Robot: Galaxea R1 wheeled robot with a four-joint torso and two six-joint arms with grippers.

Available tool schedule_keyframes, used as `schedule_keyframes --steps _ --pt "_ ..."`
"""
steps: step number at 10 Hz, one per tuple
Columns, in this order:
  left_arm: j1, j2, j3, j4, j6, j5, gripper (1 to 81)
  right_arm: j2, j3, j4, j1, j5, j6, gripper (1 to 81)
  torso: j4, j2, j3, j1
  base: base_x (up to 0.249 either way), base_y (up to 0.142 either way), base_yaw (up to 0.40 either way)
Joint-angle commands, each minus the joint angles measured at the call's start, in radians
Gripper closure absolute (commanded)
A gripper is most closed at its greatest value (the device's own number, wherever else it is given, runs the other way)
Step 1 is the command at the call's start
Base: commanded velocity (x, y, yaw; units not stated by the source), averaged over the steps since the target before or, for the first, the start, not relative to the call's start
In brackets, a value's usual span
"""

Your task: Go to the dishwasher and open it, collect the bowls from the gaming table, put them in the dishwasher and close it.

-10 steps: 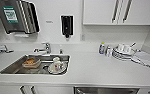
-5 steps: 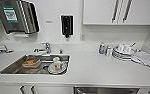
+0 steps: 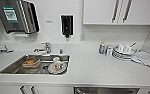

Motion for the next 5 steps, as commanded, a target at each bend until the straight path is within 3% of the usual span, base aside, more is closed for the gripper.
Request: schedule_keyframes --steps 1,3,5 --pt "-0.109 -0.065 -0.052 -0.006 -0.033 -0.031 1.0 -0.058 0.068 0.031 0.207 -0.107 0.170 1.0 0.000 0.000 0.000 0.000 0.000 0.000 0.000" --pt "-0.137 -0.055 -0.061 0.035 -0.059 -0.034 1.0 -0.063 0.054 0.029 0.256 -0.107 0.297 1.0 0.000 0.000 0.000 0.000 0.000 0.000 0.000" --pt "-0.181 -0.042 -0.061 0.098 -0.119 -0.041 1.0 -0.063 0.040 0.026 0.287 -0.089 0.410 1.0 0.000 0.000 0.000 0.000 0.000 0.000 0.000"
